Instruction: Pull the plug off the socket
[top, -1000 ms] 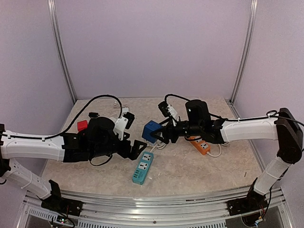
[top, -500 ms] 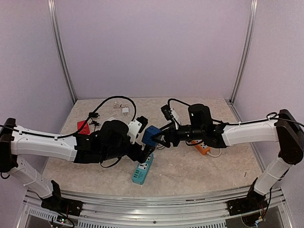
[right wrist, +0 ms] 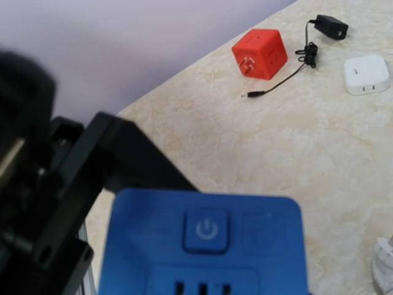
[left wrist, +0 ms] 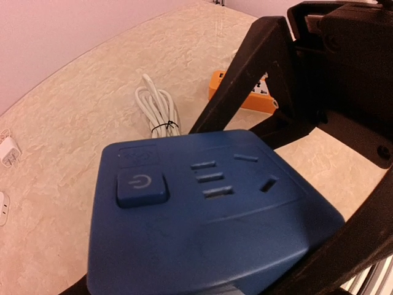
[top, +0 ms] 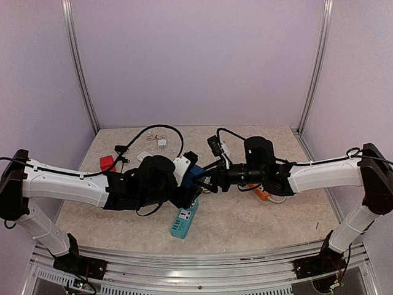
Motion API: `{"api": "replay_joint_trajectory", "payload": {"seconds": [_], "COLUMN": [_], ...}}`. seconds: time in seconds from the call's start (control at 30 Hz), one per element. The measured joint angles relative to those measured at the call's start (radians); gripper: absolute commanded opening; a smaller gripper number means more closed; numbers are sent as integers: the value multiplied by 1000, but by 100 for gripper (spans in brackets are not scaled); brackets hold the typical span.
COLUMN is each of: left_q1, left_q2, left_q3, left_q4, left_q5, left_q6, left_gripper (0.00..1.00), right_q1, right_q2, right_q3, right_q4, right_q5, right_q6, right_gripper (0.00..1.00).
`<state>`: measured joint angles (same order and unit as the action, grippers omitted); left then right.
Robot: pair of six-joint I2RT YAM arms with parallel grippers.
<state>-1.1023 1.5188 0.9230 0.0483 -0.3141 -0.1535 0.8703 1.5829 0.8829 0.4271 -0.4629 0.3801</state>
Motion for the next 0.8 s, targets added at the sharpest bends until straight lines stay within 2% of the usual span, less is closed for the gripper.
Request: {"api": "replay_joint_trajectory", "payload": {"seconds": [0.1, 0.17, 0.43, 0.5, 0.57, 0.8], "left_q1": [-1, -2, -1, 3, 14, 132], "left_q2": [0, 0, -6, -12, -26, -100], "left_q3": [1, 1, -1, -3, -11, -52], "left_q4": [6, 8, 5, 1, -10, -119], "left_q5": [-8, -14, -16, -3, 13, 76], "left_q6": [2, 2, 1, -5, -21, -132], "left_gripper": [66, 62, 52, 51, 50, 48], "right_q1": [0, 4, 5, 9, 11, 9], "right_q2": [0, 0, 5, 5, 3, -51], "right_q3": [0, 0, -2, -1, -1, -3], "right_q4": [7, 11, 19, 19, 9, -33], "right_q5": [15, 26, 34, 42, 42, 89], "right_q6": [23, 39, 60, 55, 46, 1], "right_gripper": [12, 18, 69, 88, 98, 100]}}
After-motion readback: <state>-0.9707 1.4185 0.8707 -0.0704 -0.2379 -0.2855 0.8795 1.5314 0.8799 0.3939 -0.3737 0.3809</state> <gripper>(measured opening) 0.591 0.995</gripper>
